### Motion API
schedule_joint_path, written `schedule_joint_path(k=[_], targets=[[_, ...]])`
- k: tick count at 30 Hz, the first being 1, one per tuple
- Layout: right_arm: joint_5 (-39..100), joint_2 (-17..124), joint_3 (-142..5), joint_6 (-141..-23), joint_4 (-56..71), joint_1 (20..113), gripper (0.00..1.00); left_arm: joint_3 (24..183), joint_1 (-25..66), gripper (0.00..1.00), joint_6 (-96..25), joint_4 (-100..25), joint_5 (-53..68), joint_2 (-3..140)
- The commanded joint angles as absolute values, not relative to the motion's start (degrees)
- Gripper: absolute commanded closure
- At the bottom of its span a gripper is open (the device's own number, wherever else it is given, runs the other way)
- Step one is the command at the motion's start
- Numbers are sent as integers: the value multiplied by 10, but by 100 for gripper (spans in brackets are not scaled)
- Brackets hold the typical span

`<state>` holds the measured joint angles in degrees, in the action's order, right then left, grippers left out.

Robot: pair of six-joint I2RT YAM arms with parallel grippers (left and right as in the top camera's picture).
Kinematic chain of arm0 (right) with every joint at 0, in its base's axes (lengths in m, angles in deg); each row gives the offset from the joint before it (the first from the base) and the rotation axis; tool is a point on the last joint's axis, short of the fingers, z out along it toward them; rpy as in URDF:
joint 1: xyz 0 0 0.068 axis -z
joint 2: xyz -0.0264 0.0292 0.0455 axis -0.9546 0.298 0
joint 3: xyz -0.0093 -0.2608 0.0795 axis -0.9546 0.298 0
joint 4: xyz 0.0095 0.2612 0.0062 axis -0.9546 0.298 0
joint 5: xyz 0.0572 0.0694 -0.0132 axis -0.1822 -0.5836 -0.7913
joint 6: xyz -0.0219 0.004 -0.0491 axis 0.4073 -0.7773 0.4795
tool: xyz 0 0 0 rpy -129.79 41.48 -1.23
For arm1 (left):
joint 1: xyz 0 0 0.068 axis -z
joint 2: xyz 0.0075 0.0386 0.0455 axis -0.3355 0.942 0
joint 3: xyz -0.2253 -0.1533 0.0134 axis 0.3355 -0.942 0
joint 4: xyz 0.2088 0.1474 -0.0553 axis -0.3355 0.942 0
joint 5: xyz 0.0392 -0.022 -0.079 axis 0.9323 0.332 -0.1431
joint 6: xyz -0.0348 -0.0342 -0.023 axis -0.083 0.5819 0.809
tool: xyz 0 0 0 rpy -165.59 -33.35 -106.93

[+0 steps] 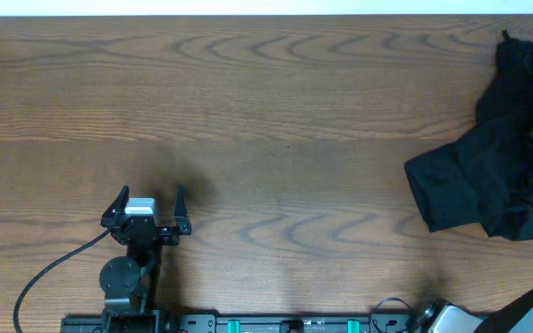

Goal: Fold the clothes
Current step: 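Raise the right gripper and move it over the black clothing pile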

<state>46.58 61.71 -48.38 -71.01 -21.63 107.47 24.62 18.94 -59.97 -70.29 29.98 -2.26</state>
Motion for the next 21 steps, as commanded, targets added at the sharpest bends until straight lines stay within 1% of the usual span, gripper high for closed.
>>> schedule_joint_path(k=[1, 4, 7, 8, 14, 21], targets=[[424, 628, -494, -677, -221, 1098, 4, 237, 187, 2, -605, -682, 292, -23], [405, 651, -494, -670, -224, 1109, 3, 237, 187, 2, -605, -682, 292, -23], [313, 677, -494, -605, -245, 1113, 1, 237, 187, 2, -605, -682, 292, -23], [304, 684, -494, -594, -250, 1113, 1, 237, 187, 2, -605, -682, 292, -23], [383, 739, -494, -588, -253, 1117, 1, 237, 187, 2, -605, -682, 292, -23], [386, 770, -494, -588, -250, 1121, 1, 237, 187, 2, -605, -682, 292, -23]])
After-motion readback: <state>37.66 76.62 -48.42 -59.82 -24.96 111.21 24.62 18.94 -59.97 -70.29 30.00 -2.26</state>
